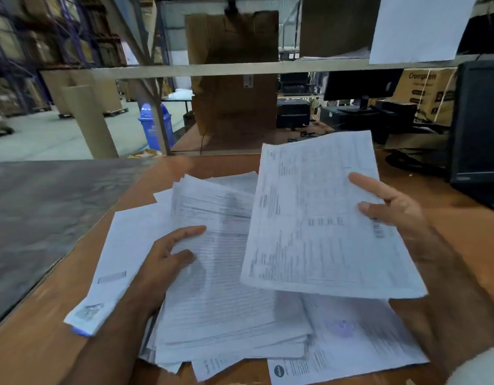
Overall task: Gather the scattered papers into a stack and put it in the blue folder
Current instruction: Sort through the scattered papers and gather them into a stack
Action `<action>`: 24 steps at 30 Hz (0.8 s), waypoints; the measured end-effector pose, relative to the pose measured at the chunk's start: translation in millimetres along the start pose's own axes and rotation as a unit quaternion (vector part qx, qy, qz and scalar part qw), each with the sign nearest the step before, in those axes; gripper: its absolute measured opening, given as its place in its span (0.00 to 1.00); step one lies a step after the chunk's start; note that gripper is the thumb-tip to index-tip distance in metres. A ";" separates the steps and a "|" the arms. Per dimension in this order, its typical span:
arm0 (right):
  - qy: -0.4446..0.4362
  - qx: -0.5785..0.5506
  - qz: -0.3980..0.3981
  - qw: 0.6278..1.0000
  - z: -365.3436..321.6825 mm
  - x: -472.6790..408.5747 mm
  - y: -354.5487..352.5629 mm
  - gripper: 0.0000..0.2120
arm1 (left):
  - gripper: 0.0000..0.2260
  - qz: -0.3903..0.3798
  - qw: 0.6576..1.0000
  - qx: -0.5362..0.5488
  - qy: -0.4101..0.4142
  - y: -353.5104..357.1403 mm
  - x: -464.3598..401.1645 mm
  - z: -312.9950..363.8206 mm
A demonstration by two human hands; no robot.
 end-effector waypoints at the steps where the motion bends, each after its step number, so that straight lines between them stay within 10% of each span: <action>1: 0.016 -0.012 -0.008 1.000 2.4 -0.7 1.6 0.21 | 0.24 -0.007 1.000 -0.019 0.016 1.0 0.1 3.1; 7: 0.052 0.469 0.043 0.881 62.8 -31.4 15.2 0.21 | 0.22 -0.019 0.994 -0.078 0.072 9.0 -1.9 23.0; 12: 0.021 0.412 0.004 0.911 78.8 -33.3 57.0 0.23 | 0.37 -0.045 0.983 -0.149 0.103 11.1 -3.6 27.0; 17: -0.097 0.463 -0.001 0.881 82.2 -32.2 95.4 0.26 | 0.15 -0.093 0.991 -0.067 0.064 26.0 2.2 24.7; 24: -0.032 0.536 0.051 0.842 92.0 -45.5 71.5 0.35 | 0.20 -0.036 0.998 -0.045 0.028 9.1 2.1 7.4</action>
Point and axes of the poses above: each hand's wrist, its own x-axis away from the middle knuckle, its own y-axis out of the palm, z = x × y, the point moved 7 cm from there along -x, towards the middle knuckle, and after that the axes turned 15 degrees about y, right-handed, at the moved point
